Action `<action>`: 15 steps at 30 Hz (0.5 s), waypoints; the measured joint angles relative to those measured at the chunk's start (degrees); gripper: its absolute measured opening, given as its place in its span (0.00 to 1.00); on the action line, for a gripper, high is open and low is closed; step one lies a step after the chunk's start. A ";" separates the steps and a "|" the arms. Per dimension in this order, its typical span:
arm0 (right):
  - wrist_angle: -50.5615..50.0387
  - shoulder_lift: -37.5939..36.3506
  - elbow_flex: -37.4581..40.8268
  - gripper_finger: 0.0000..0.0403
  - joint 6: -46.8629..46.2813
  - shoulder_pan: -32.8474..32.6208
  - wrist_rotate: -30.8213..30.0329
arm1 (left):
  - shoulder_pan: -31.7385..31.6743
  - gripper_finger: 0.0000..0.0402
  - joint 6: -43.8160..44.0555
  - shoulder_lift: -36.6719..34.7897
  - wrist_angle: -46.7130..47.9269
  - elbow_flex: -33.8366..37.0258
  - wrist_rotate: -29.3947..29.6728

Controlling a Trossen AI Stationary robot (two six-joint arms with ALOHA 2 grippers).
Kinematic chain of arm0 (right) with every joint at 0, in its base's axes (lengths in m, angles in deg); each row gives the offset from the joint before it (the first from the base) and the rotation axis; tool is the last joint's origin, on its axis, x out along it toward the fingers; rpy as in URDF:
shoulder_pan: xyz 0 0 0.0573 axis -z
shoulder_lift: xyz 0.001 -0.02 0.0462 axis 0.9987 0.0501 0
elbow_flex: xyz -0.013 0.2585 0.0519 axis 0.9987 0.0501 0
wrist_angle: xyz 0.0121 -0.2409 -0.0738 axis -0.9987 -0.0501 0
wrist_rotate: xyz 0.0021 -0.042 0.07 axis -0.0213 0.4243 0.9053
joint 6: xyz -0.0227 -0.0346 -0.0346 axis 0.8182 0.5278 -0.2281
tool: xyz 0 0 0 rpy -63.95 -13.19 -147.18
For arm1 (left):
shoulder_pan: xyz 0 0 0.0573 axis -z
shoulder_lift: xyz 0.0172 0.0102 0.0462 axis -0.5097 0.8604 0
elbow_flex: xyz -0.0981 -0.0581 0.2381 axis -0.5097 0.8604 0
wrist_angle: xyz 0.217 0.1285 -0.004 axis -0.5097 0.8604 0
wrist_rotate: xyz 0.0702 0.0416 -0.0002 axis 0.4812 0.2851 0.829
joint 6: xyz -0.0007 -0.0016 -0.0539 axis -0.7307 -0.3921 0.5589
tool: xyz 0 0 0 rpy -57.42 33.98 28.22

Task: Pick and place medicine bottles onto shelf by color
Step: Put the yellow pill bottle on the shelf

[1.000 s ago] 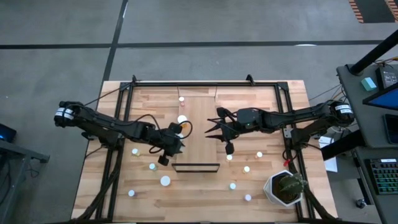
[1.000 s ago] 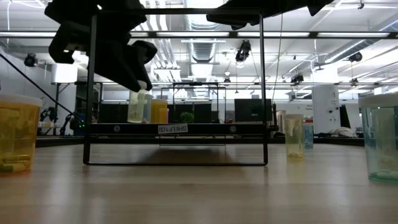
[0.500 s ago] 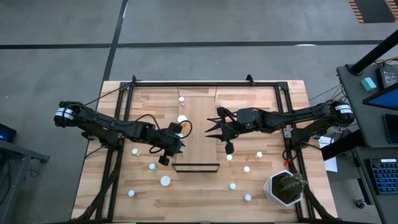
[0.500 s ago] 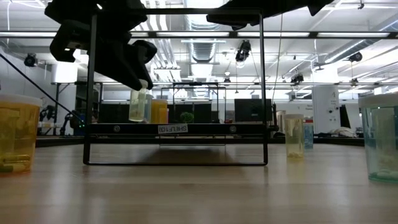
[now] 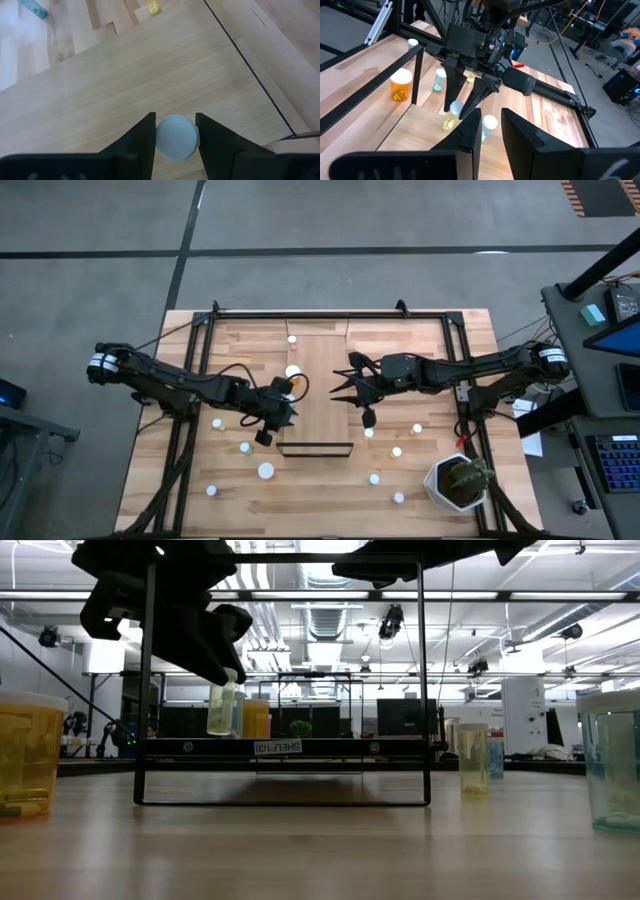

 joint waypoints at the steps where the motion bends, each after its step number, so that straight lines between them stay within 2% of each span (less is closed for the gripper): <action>1: -0.02 0.00 0.00 0.16 0.02 0.00 0.00 | 0.00 0.27 0.02 0.00 0.00 0.00 0.00; 15: -0.39 0.00 0.00 0.16 0.16 0.00 0.00 | 1.69 0.27 1.49 0.00 0.33 0.00 -0.10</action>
